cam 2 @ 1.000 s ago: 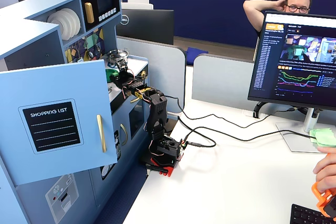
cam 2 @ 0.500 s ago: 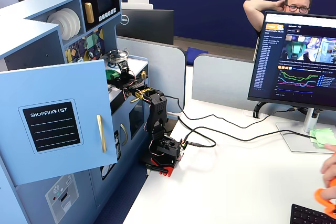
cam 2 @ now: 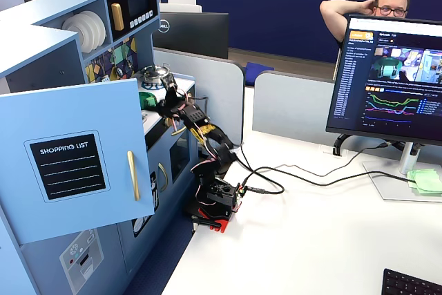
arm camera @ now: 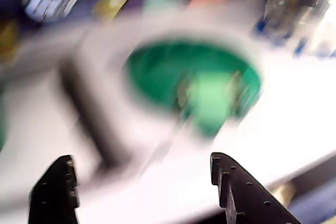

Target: Take off the lid from the green recipient and place it on the counter

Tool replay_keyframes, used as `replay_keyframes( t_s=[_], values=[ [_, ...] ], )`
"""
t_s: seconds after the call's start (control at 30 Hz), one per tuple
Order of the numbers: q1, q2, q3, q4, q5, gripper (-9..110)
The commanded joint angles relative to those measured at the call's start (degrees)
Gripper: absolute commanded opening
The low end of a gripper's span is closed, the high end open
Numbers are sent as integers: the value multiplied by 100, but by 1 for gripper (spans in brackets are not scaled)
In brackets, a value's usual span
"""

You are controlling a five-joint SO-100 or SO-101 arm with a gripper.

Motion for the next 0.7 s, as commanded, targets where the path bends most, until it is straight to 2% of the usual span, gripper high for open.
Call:
replay_keyframes(
  t_s=[0.0,0.13,0.33,0.67],
  values=[
    [-536,1354,791,1160,-246,21],
    [-1151,2004,1415,2435,141,19],
    [-1986,2575,2399,3357,492,11],
    [-2558,3428,4676,3437,773,5]
  ],
)
